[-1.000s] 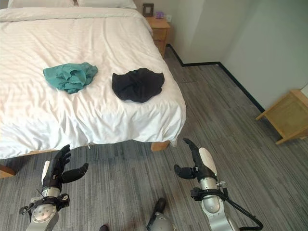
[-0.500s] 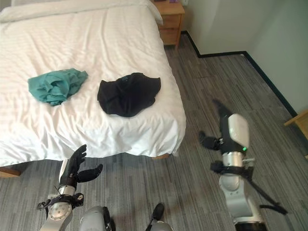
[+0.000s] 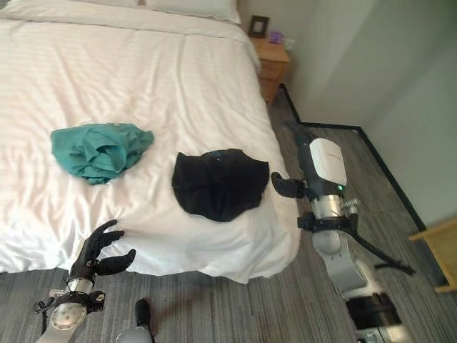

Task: Pick up bed clothes into laundry basket.

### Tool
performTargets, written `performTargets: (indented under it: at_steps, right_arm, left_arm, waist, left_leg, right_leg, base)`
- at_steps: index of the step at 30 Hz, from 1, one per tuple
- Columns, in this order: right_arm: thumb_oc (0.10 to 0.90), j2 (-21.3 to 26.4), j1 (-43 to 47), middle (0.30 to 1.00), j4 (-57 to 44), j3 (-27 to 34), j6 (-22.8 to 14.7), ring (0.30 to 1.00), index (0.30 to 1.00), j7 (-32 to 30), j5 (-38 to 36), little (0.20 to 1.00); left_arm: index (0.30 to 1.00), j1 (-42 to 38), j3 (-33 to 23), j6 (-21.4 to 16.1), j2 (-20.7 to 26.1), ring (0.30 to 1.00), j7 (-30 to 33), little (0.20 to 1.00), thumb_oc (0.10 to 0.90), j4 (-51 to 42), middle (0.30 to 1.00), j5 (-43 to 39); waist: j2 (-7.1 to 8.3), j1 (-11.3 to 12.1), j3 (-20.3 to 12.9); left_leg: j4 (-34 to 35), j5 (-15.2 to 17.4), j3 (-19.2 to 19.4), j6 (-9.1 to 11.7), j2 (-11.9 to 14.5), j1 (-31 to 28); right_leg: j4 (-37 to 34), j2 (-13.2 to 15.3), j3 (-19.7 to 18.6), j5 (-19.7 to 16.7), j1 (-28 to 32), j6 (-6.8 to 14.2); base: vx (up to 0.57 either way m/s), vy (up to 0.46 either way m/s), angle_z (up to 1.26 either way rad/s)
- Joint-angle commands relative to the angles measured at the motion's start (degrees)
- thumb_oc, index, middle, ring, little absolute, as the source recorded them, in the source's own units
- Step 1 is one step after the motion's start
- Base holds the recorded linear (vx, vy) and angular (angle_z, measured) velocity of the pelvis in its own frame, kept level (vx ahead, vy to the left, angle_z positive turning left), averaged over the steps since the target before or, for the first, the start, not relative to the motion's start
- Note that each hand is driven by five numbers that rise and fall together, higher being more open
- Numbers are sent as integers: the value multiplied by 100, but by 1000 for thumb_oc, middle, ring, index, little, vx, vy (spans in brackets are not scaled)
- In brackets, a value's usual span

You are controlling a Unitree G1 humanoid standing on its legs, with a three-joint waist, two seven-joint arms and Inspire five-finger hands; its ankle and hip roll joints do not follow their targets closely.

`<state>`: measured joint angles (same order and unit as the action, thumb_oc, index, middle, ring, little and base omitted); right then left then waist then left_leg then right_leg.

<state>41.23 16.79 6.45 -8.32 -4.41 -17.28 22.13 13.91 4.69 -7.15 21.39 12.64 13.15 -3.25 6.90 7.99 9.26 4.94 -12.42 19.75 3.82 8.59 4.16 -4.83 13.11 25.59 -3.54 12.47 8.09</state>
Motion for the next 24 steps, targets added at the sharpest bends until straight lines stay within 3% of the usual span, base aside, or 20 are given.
performTargets:
  at_steps: [1,9,14,15,16,17,18,20,22,24]
  right_arm:
    - [800,448,890,900,647,-71,22,900,900,-44,-150,900]
    - [800,-653,1850,900,3115,-947,169,900,900,74,-792,900]
    - [800,-961,2285,900,4119,-1309,148,900,900,100,-761,900]
    - [540,-977,2406,509,4372,-1365,151,509,509,120,-735,509]
    - [431,-1029,2468,347,4601,-1438,186,347,347,148,-702,347]
    - [400,-1119,2530,300,4800,-1449,193,300,300,177,-733,300]
    - [400,-1305,2485,300,5015,-1469,183,300,300,193,-785,300]
    - [400,-1444,2320,300,5113,-1449,163,300,300,202,-819,300]
    - [400,-1484,2124,300,5082,-1415,137,300,300,196,-859,300]
    - [400,-1365,1745,300,4824,-1280,108,300,300,187,-913,300]
  left_arm:
    - [900,-3,110,-282,-99,900,-126,900,800,39,900,0]
    - [900,176,34,-188,-213,900,-120,900,800,1415,900,-204]
    - [900,-240,-4,-168,-276,900,47,900,800,2413,900,-261]
    - [900,-377,-2,-162,-295,900,119,900,800,2763,900,-215]
    - [900,-472,-27,-124,-314,900,180,900,800,3132,900,-194]
    - [900,-618,-118,-104,-330,900,283,900,800,3627,900,-170]
    - [900,-738,-266,-55,-339,900,457,900,800,4236,900,-184]
    - [900,-816,-533,-39,-217,900,651,900,800,4572,900,-269]
    - [900,-904,-721,-105,-8,900,835,900,800,4425,900,-314]
    - [900,-988,-911,-207,433,900,1105,900,800,3649,900,-211]
  waist:
    - [-135,217,-304]
    - [-198,615,-182]
    - [-241,788,-55]
    - [-253,829,-35]
    - [-272,881,-23]
    - [-295,912,-16]
    - [-335,962,-26]
    - [-380,977,-61]
    - [-433,961,-106]
    - [-470,901,-156]
  left_leg:
    - [6,545,-48,596,496,-288]
    - [6,469,-2,598,432,-32]
    - [6,279,-125,735,517,404]
    - [6,248,-172,765,539,486]
    - [6,221,-207,794,555,541]
    - [6,198,-240,819,572,599]
    - [6,186,-288,834,573,606]
    - [6,174,-309,851,570,565]
    - [6,159,-312,864,565,510]
    - [6,159,-324,882,559,428]
  right_leg:
    - [327,-184,40,569,-201,247]
    - [216,-94,217,481,-305,356]
    - [97,-206,357,451,-485,330]
    - [75,-230,413,454,-501,327]
    - [59,-239,458,463,-506,325]
    - [46,-255,528,467,-505,326]
    - [34,-264,557,484,-468,320]
    - [24,-271,578,513,-392,311]
    - [11,-265,587,531,-298,313]
    - [5,-247,602,543,-206,321]
  base:
    - [97,29,30]
    - [63,17,0]
    - [-38,-31,9]
    - [-44,-38,13]
    - [-28,-27,10]
    - [7,-17,11]
    - [13,-10,16]
    - [55,1,26]
    - [64,2,19]
    - [49,-10,16]
